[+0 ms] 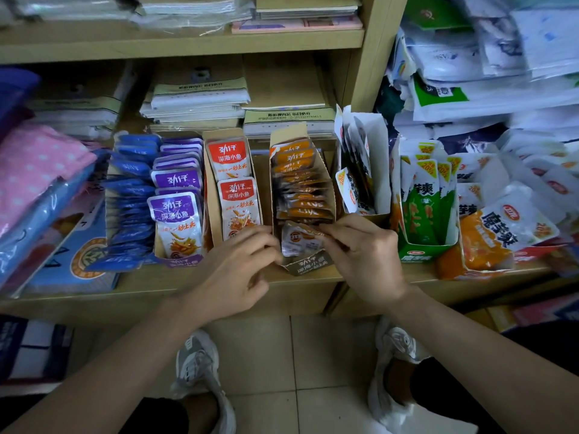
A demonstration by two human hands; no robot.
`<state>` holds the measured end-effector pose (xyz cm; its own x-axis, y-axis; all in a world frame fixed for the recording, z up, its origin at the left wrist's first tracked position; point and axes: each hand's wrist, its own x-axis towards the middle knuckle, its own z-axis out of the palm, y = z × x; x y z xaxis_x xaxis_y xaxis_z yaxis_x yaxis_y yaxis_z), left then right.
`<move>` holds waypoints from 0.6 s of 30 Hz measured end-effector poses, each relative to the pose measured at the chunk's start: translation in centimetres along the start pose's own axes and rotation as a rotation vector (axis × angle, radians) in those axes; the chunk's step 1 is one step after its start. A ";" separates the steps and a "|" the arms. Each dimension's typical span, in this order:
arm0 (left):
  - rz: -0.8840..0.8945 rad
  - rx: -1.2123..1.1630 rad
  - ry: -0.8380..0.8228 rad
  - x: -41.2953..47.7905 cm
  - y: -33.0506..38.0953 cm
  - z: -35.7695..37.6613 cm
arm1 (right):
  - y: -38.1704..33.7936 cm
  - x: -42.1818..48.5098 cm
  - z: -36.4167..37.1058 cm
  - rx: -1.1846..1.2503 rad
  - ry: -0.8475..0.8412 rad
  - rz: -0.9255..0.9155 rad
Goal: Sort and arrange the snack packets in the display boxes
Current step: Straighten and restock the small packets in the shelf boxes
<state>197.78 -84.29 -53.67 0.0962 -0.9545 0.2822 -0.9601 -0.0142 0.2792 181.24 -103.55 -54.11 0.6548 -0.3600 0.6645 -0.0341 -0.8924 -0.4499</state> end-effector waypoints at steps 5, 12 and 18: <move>-0.023 -0.016 -0.026 0.2 0.3 0.0 | 0.1 0.6 0.0 0.021 0.103 0.060; -0.032 -0.037 0.010 0.0 0.0 -0.6 | 0.7 0.7 -0.6 -0.075 -0.038 -0.039; -0.169 -0.148 0.292 1.7 -1.2 -0.9 | 0.7 -0.1 -0.5 -0.067 -0.142 0.001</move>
<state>199.28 -85.67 -52.69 0.3418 -0.8167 0.4650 -0.8777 -0.1007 0.4685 180.75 -104.30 -54.24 0.7549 -0.3231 0.5708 -0.0819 -0.9099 -0.4066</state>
